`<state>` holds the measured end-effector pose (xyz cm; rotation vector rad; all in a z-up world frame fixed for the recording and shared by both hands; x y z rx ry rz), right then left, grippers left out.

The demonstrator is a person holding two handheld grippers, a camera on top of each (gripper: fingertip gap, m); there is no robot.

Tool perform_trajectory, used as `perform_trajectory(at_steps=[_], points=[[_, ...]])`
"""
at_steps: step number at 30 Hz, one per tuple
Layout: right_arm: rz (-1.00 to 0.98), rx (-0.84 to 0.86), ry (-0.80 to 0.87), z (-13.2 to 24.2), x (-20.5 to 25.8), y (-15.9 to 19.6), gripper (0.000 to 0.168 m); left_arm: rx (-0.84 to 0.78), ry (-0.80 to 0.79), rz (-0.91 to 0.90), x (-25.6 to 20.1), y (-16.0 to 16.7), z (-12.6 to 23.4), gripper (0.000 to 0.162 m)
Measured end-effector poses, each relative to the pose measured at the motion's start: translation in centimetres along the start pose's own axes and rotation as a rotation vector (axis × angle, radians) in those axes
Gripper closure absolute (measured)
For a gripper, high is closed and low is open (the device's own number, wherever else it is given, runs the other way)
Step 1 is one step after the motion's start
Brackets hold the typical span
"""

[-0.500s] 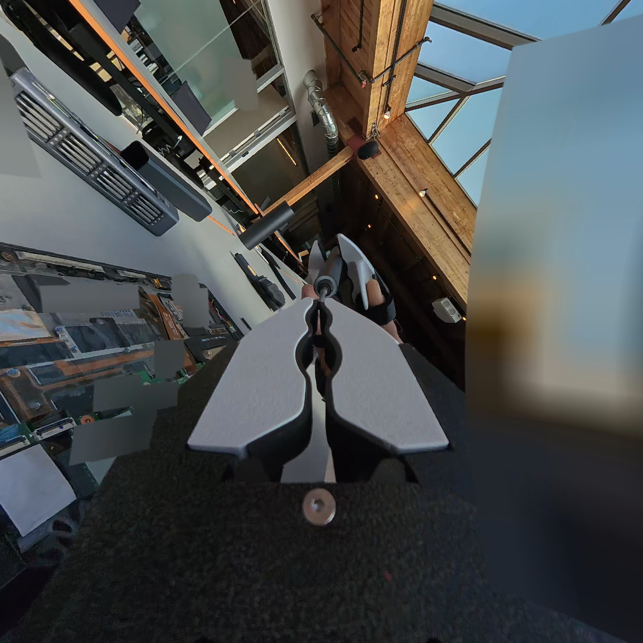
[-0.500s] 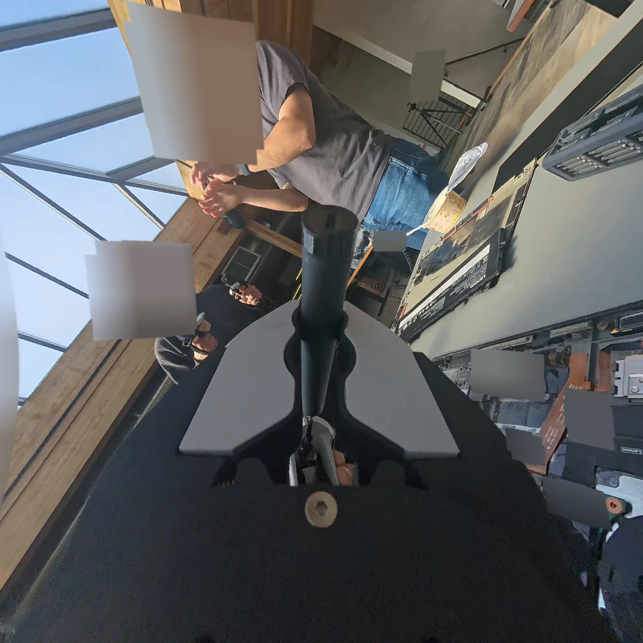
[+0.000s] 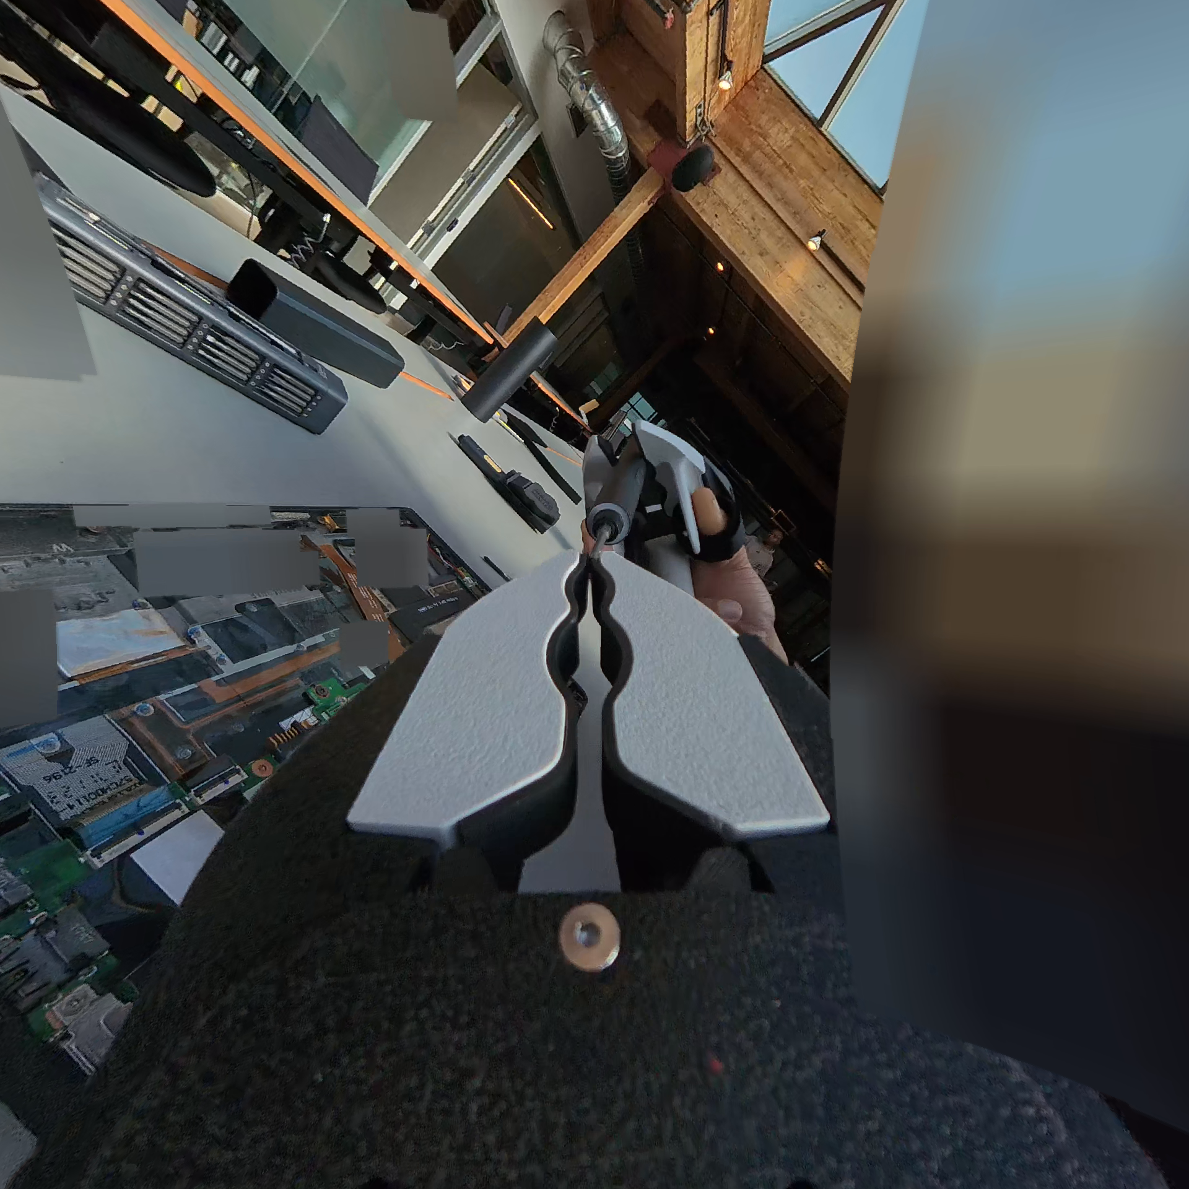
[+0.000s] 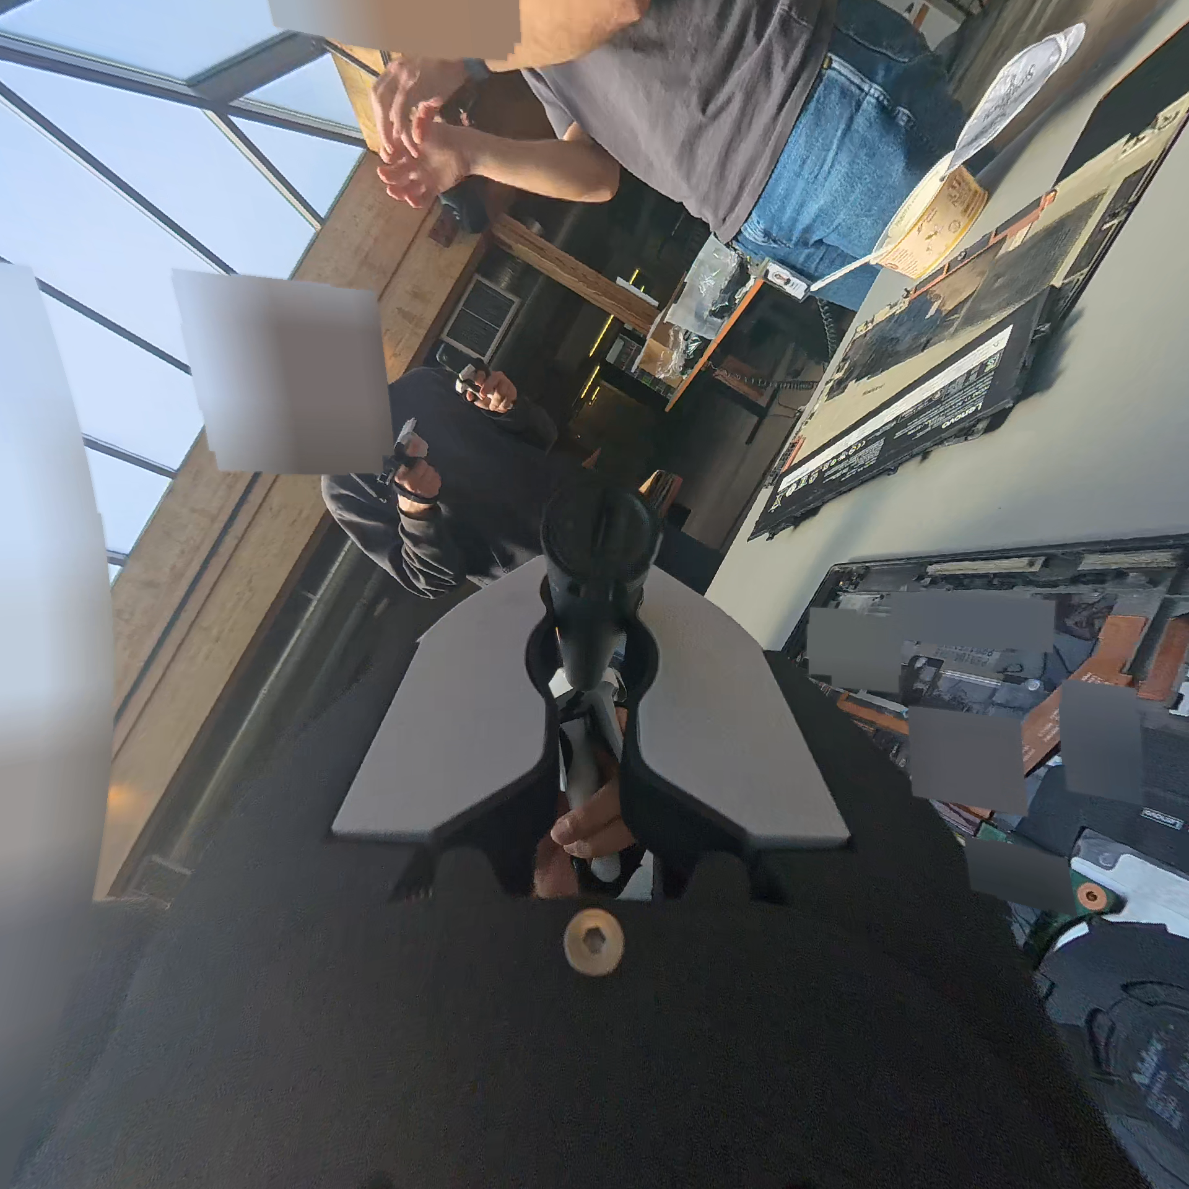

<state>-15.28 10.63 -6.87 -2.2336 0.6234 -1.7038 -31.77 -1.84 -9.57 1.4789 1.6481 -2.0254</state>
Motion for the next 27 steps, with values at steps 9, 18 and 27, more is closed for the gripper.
perform_trajectory(at_steps=[9, 18, 27], points=[[0.068, 0.023, -0.034, 0.09, 0.49, -0.20, 0.152, 0.009, 0.024, 0.008, -0.14, 0.03, -0.07, 0.162], [0.084, -0.040, -0.026, 0.03, 0.80, 0.11, 0.153, -0.041, 0.037, 0.061, 0.04, -0.16, -0.01, 0.162], [0.059, -0.045, -0.024, 0.29, 0.56, 0.18, 0.153, -0.031, 0.034, 0.045, 0.08, -0.19, -0.09, 0.161]])
Point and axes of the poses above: each gripper's, where its closed fingertips meet, z back along the fingers, y out of its underside, x = y × z across the jaws, the point moved 6 cm from there along z, back along the fingers, and after that the axes turned 6 degrees about -y, right-handed, at the moved point
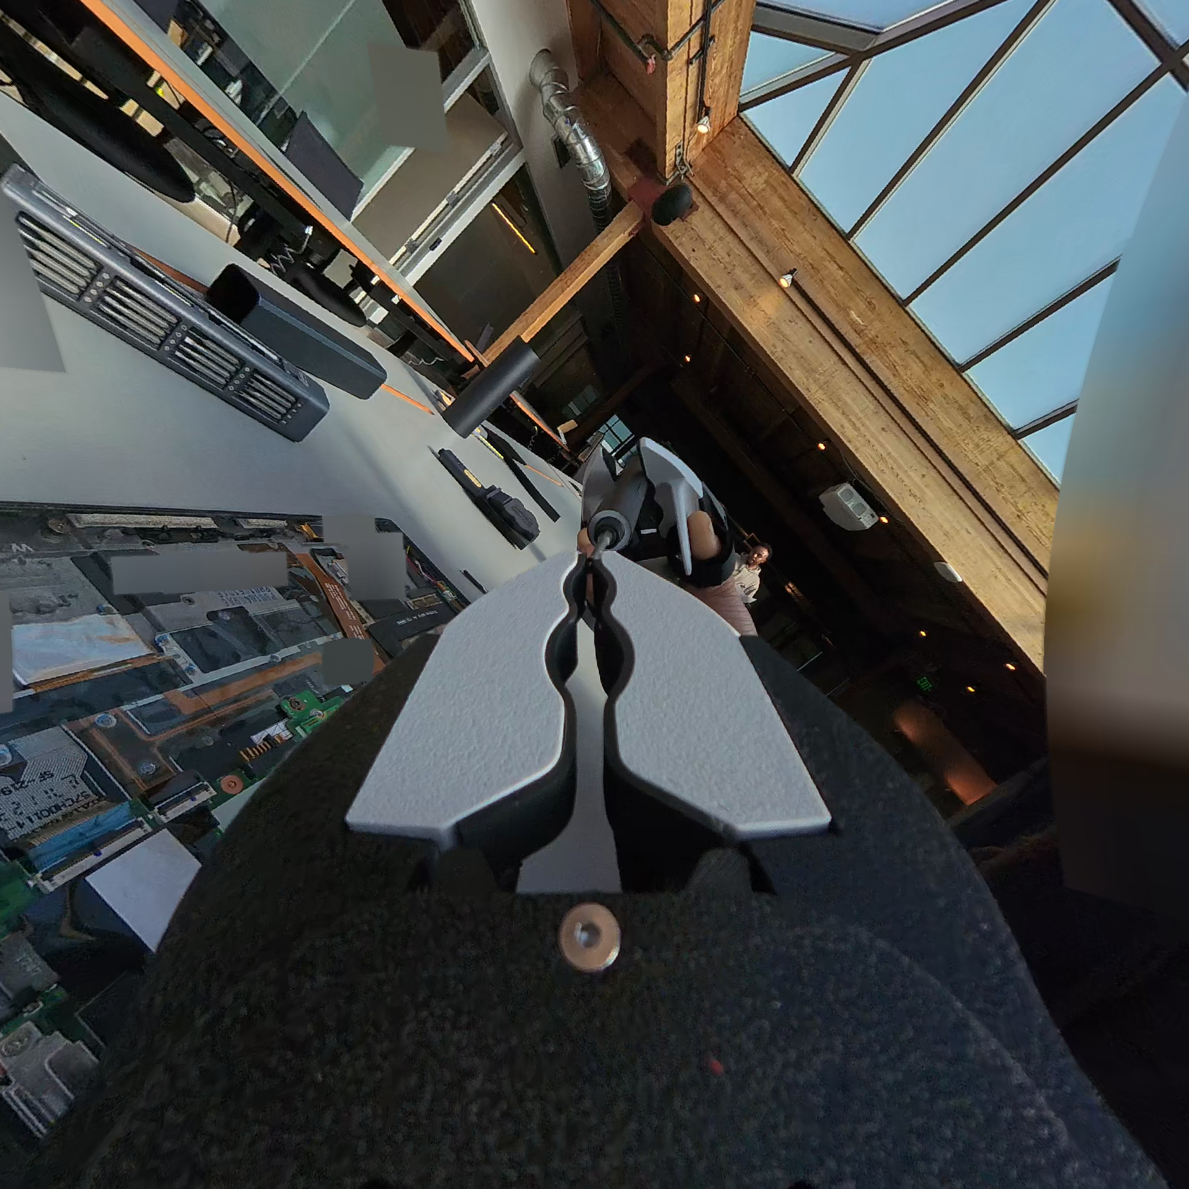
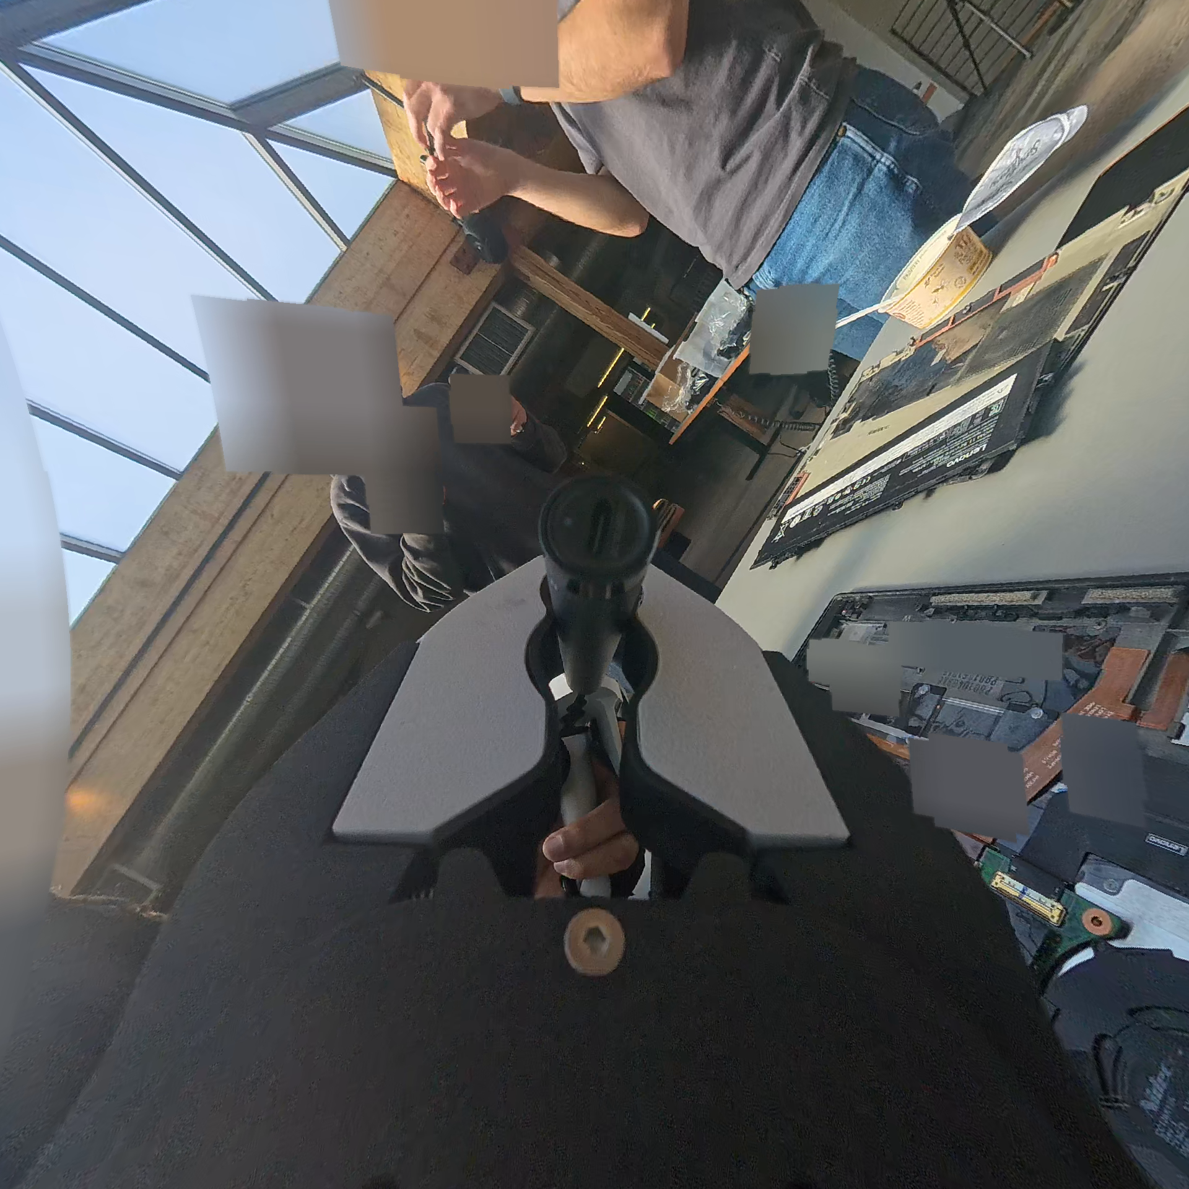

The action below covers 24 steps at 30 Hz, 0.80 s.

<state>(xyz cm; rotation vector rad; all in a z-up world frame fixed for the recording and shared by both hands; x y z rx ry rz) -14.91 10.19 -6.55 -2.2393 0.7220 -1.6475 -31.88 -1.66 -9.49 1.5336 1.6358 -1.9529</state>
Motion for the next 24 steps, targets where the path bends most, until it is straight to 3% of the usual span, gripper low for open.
perform_trajectory(at_steps=[24], points=[[-0.002, -0.025, -0.002, 0.51, 0.00, -0.02, 0.153, 0.033, -0.065, -0.015, 0.51, 0.41, -0.08, 0.140]])
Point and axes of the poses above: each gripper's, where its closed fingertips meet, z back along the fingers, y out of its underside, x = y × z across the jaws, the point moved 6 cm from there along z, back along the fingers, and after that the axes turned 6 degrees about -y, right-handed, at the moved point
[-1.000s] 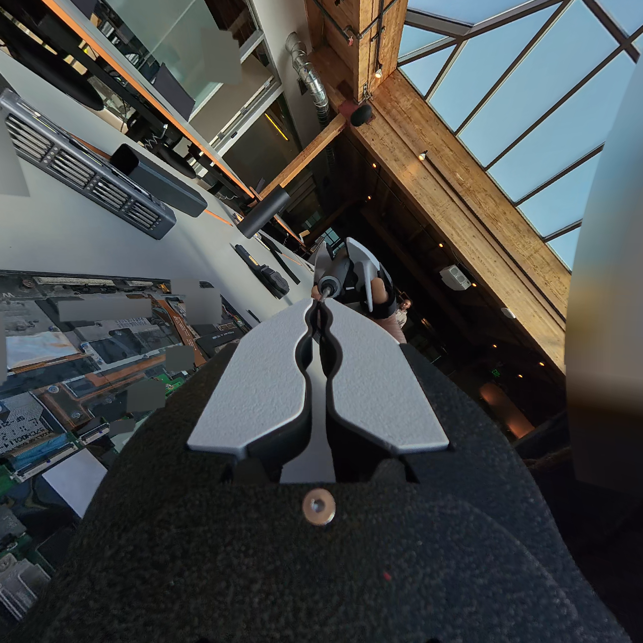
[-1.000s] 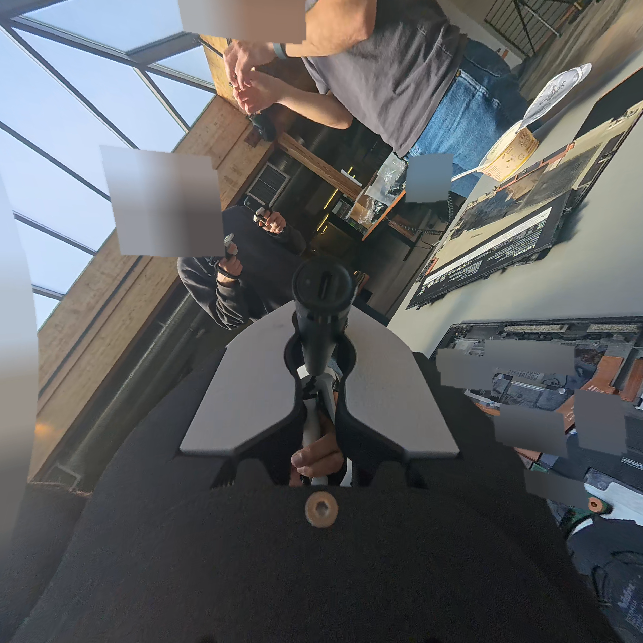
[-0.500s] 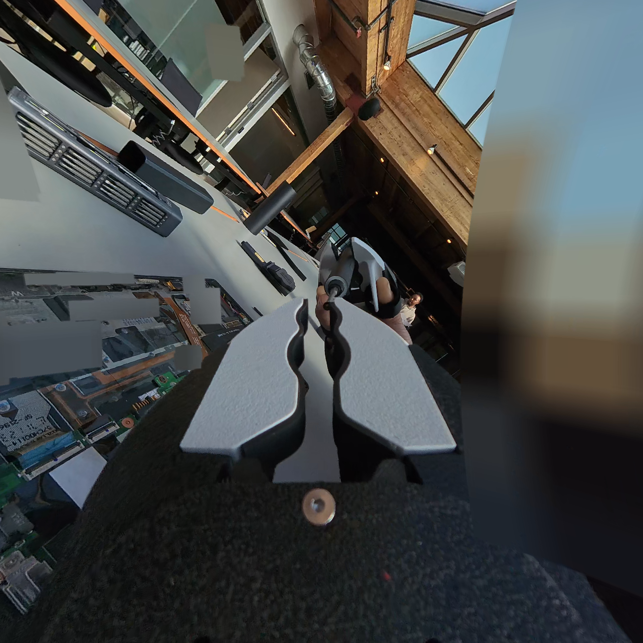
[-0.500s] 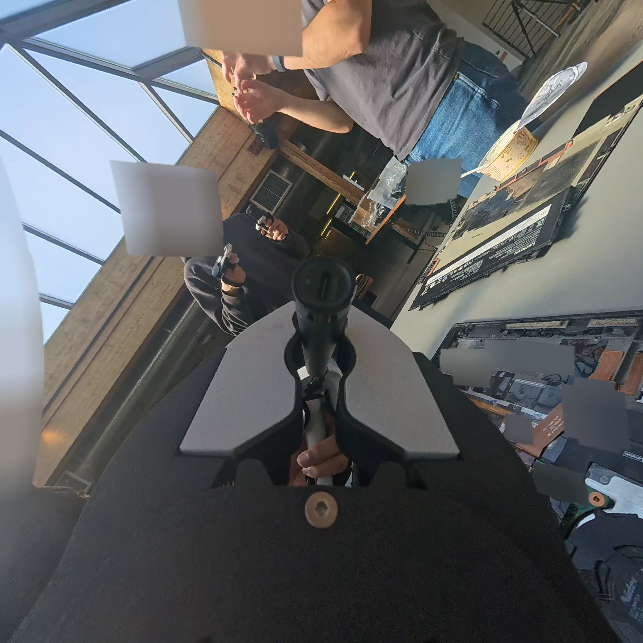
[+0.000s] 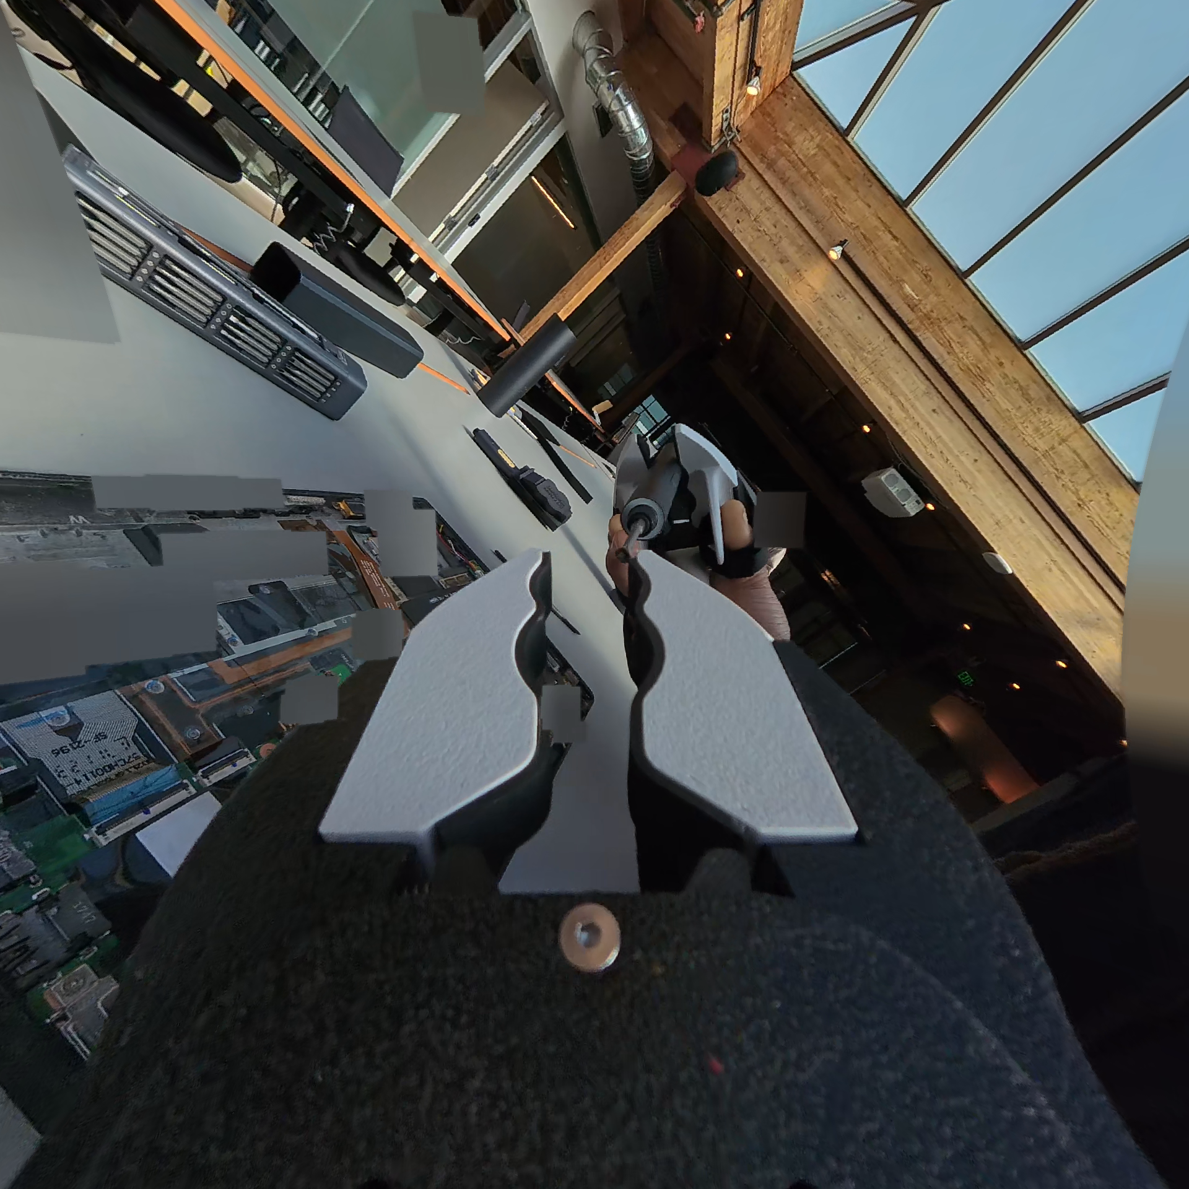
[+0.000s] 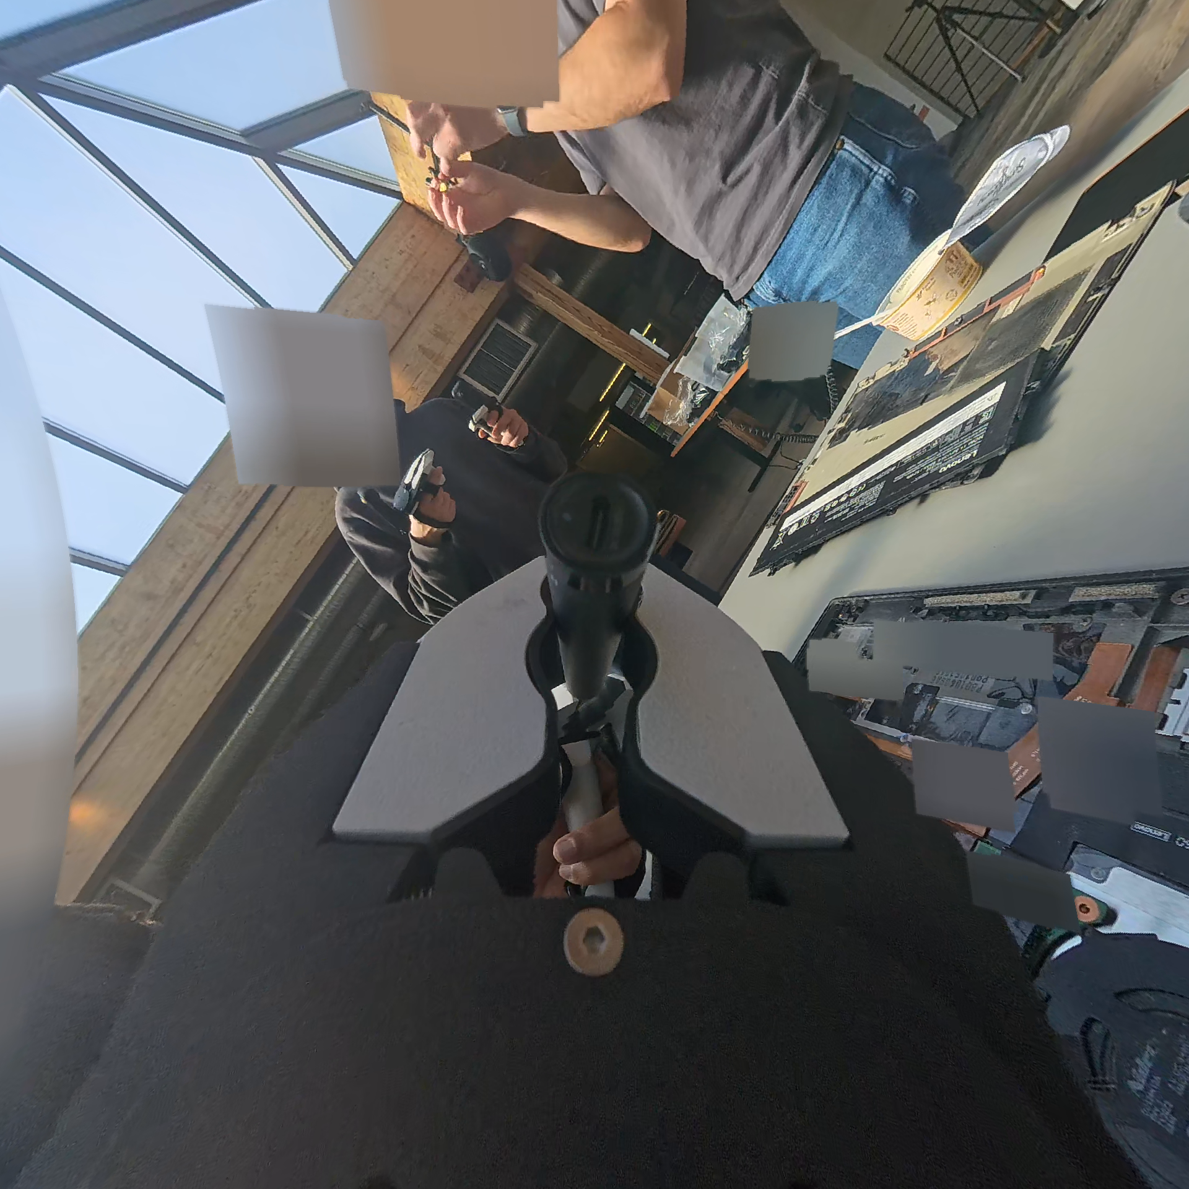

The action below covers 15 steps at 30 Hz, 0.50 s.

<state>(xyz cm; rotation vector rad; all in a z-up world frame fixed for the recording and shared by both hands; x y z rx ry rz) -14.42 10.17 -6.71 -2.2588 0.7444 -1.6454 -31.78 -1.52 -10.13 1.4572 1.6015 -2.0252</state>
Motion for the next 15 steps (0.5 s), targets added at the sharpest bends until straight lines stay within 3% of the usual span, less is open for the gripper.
perform_trajectory(at_steps=[6, 15], points=[[0.067, 0.017, 0.037, 0.1, 0.3, -0.1, 0.153, 0.008, -0.035, -0.019, 0.1, 0.0, 0.3, 0.135], [0.464, 0.249, 0.233, -1.1, 2.0, 0.6, 0.153, 0.206, -0.241, -0.285, 0.9, 0.7, 1.4, 0.129]])
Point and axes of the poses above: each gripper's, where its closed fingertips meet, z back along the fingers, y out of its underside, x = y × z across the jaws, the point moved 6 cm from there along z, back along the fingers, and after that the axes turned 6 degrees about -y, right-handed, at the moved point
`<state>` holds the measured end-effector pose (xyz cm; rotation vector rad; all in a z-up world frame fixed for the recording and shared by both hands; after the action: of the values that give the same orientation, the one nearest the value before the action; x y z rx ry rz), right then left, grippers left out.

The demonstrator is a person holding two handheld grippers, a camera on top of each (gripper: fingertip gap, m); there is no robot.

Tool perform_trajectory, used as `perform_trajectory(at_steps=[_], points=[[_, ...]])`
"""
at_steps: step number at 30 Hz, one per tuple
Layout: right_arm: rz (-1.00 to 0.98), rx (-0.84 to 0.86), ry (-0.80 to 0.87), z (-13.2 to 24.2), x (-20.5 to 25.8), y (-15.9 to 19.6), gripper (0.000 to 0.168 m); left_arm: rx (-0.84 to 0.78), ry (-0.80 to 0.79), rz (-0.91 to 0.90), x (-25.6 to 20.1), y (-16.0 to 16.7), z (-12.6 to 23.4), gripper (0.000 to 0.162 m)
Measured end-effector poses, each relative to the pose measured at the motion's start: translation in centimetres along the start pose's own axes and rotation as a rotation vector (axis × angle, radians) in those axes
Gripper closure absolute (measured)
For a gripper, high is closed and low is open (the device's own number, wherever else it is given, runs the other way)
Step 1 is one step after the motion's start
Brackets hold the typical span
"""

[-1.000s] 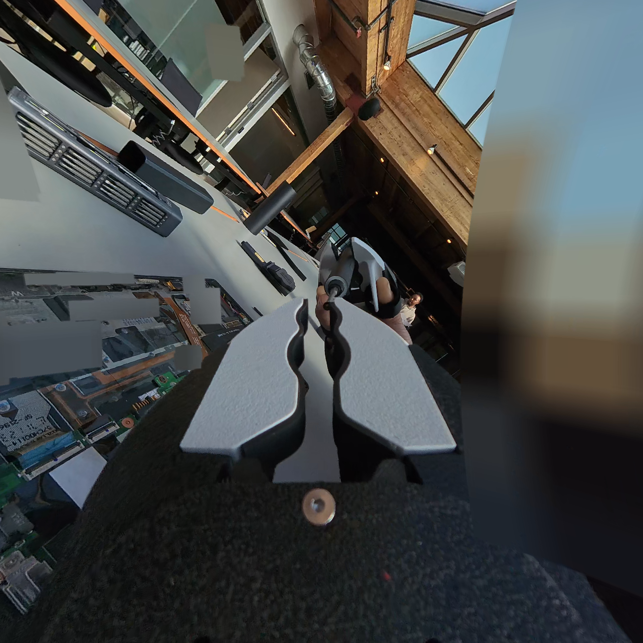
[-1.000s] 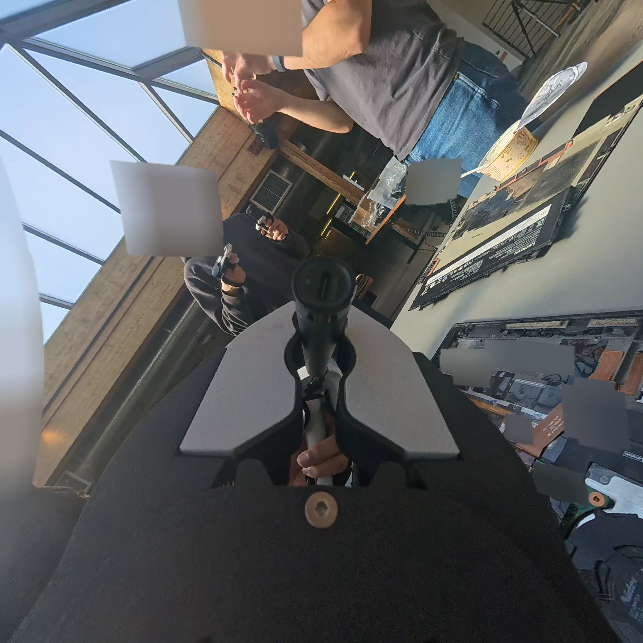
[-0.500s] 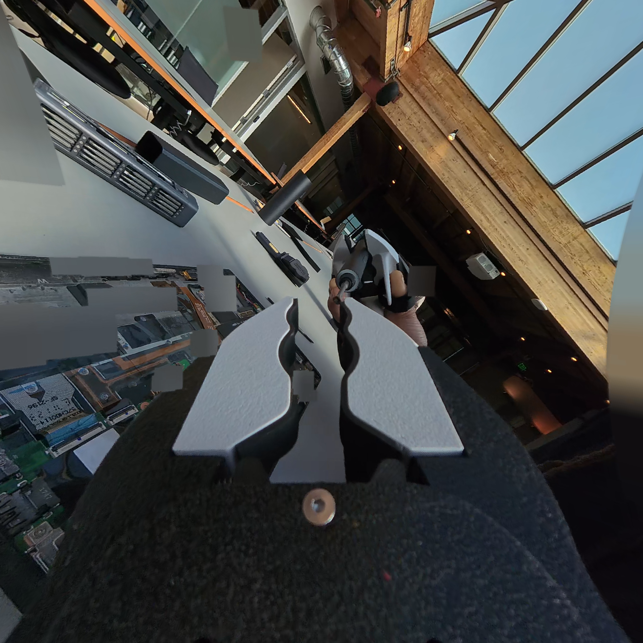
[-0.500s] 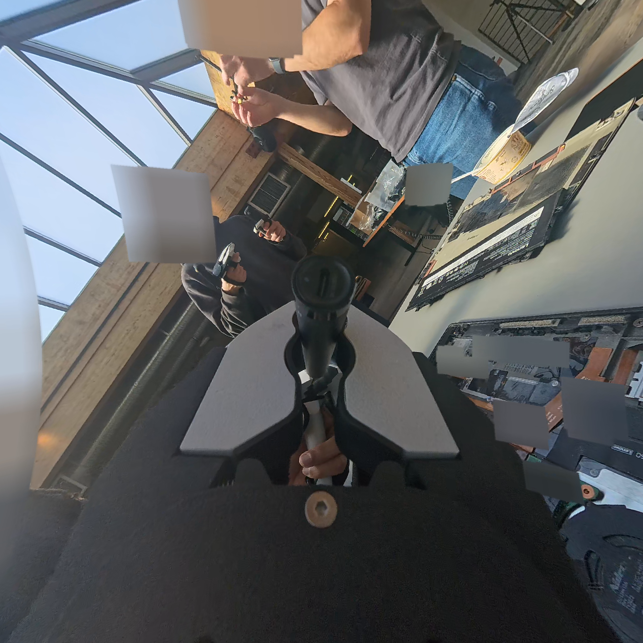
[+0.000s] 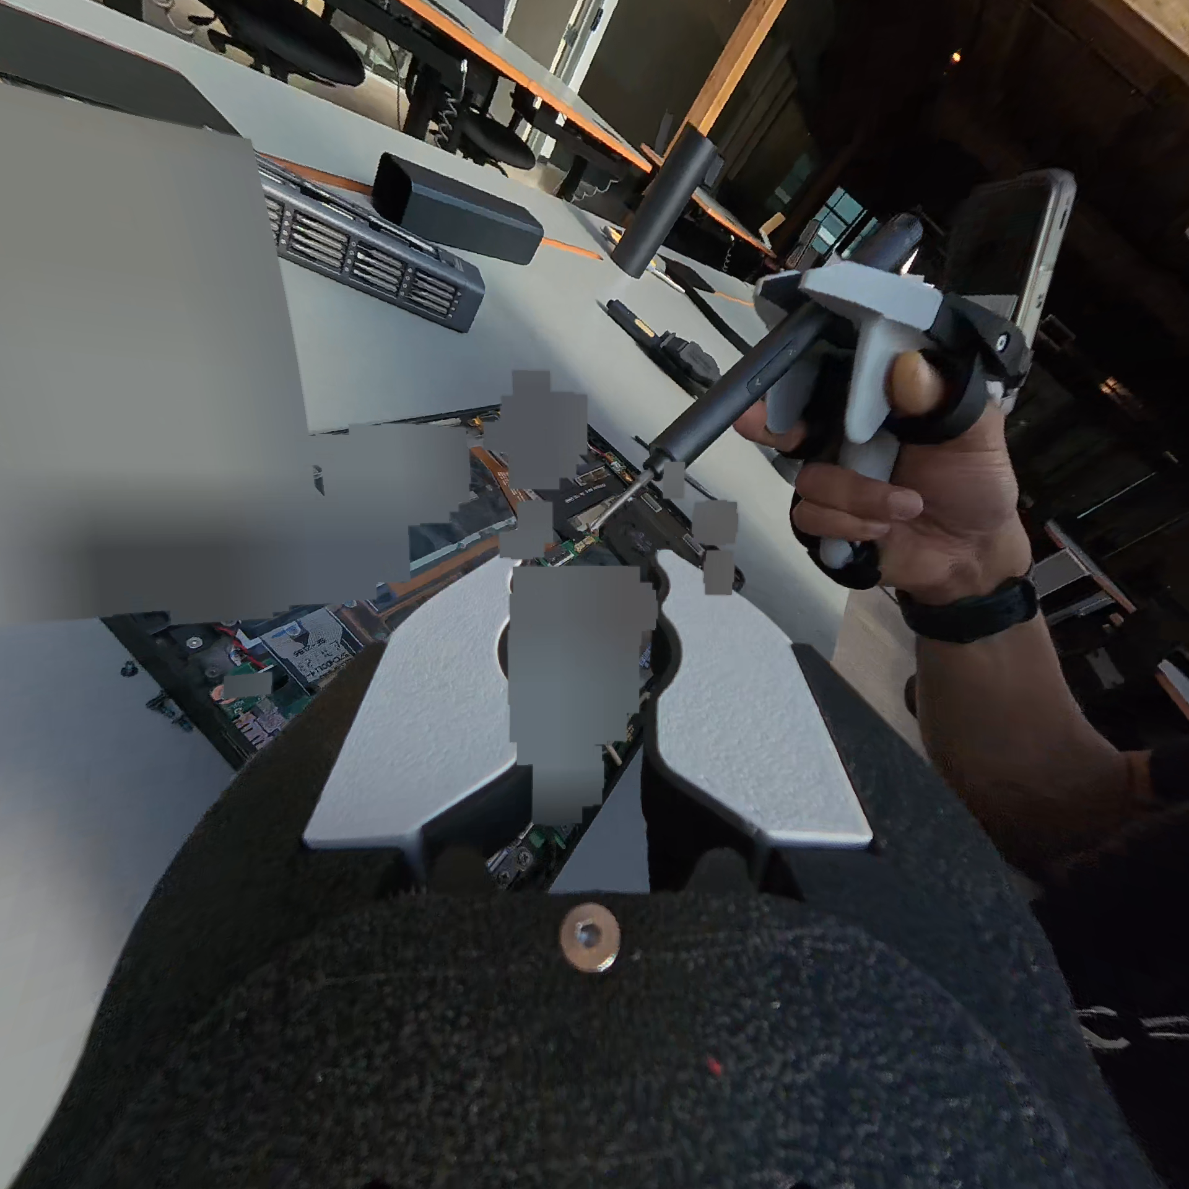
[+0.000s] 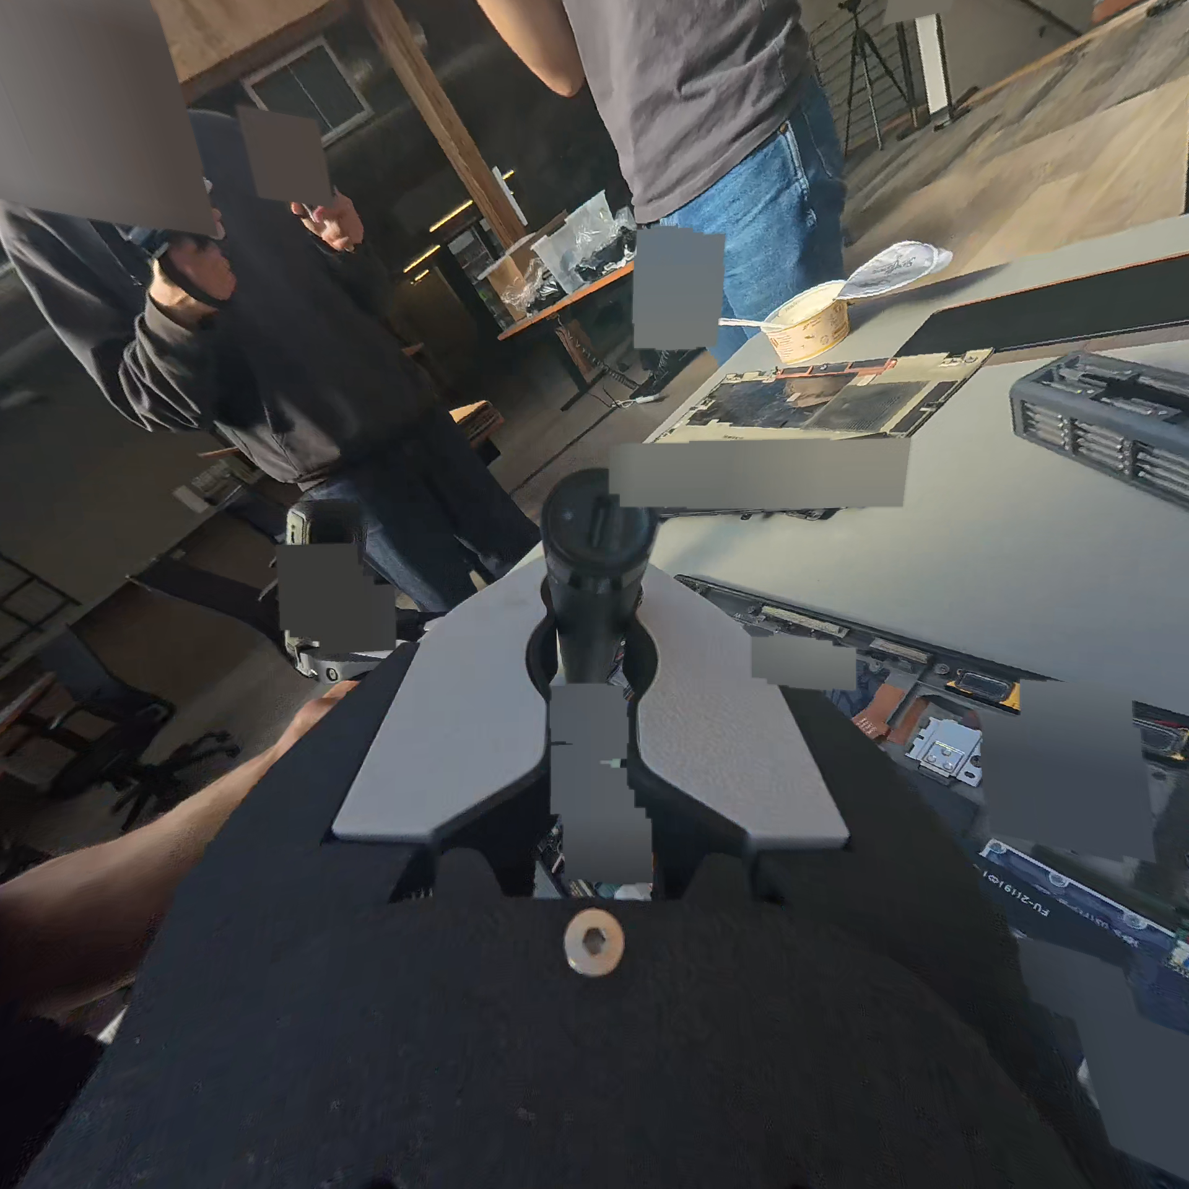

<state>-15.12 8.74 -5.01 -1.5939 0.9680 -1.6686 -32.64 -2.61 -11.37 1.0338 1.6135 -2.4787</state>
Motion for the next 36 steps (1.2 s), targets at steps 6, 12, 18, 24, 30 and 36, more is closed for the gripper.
perform_trajectory(at_steps=[6, 12, 18, 24, 30, 36], points=[[0.159, 0.150, 0.074, -1.2, 0.6, 0.5, 0.153, 0.206, -0.120, -0.240, 0.1, 0.8, 0.0, 0.134], [0.290, 0.275, 0.135, -2.7, 0.9, 0.6, 0.153, 0.341, -0.235, -0.420, 0.7, 0.7, -0.2, 0.156], [0.339, 0.382, 0.130, -4.5, 0.8, 0.8, 0.153, 0.337, -0.190, -0.518, 0.6, 0.1, -1.3, 0.162], [0.370, 0.486, 0.101, -5.6, 0.7, 1.2, 0.153, 0.348, -0.124, -0.605, 1.4, -0.1, -1.9, 0.134], [0.383, 0.523, 0.094, -6.3, 0.5, 0.9, 0.153, 0.387, -0.147, -0.646, 2.9, -0.4, -2.0, 0.123], [0.389, 0.546, 0.091, -6.9, 0.3, 1.2, 0.152, 0.347, -0.157, -0.597, 3.6, -0.7, -1.9, 0.126]])
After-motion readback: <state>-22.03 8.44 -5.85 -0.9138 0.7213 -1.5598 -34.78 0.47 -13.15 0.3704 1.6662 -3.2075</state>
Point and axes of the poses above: each gripper's, where its closed fingertips meet, z back along the fingers, y out of its underside, x = y × z across the jaws, the point moved 6 cm from there along z, back along the fingers, and after that the axes turned 6 degrees about -y, right-handed, at the moved point
